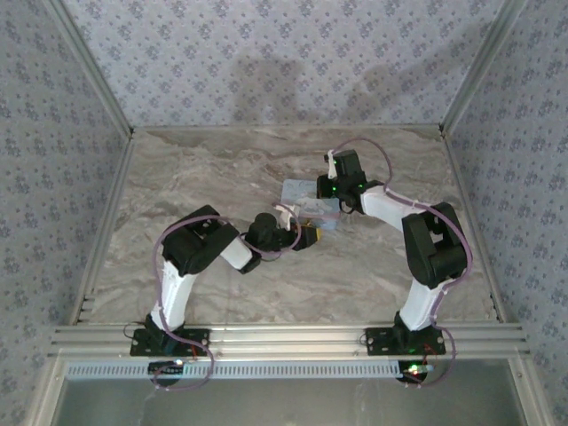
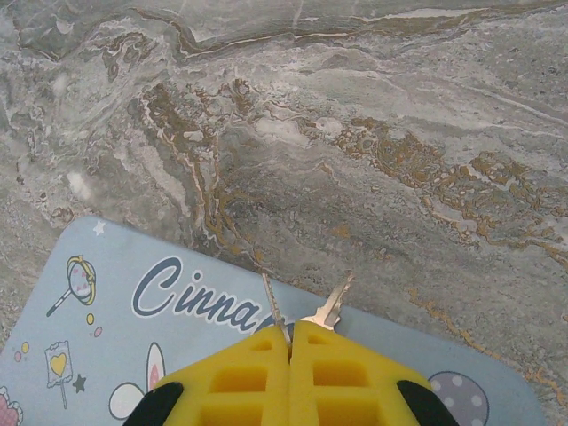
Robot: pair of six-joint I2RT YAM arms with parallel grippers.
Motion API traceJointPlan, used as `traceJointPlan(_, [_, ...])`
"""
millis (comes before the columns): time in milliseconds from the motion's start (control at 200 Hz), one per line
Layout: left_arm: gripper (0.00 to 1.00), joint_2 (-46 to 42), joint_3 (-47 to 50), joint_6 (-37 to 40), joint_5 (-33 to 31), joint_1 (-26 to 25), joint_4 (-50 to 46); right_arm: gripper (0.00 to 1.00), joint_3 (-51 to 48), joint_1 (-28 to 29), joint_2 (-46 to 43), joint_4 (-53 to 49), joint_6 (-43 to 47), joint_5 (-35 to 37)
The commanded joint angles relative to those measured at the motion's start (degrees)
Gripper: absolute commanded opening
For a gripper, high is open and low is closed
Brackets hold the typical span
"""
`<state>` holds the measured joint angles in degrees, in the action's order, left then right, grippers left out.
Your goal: Unlock the padlock with the key
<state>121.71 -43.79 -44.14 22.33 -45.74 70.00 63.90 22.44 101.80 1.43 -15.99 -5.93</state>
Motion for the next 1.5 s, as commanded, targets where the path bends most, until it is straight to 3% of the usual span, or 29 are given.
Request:
traceJointPlan(0, [0.48, 2.86, 0.07, -2.95, -0.71, 0.29, 1.89, 0.00, -1.97, 0.48, 0.35, -2.66, 0.17, 0.24])
traceJointPlan(365, [0.17, 4.25, 0.73, -5.33, -0.40, 1.08, 1.62, 0.00, -3.16, 0.50, -1.58, -2.40, 0.04, 0.23])
traceJointPlan(675, [0.04, -0.13, 1.24, -6.72, 2.28, 2.01, -7.62, 0.00, -6.05, -1.09, -8.39, -2.41, -0.97, -2.57])
traceJointPlan(914, [0.00, -4.69, 1.02, -9.89, 2.78, 2.09, -11.91, 0.00, -13.22, -5.14, -22.56, -1.64, -4.93, -9.75])
traceJointPlan(1149, [0.00, -7.39, -0.76, -15.16, 4.10, 2.28, -11.93, 0.00, -32.80, -7.65, -40.68, 10.39, -17.34, -22.85])
traceJointPlan(1494, [0.00, -11.92, -3.03, -19.64, 6.30, 2.94, -12.42, 0.00, -51.79, -5.77, -53.67, 27.29, -30.90, -24.83])
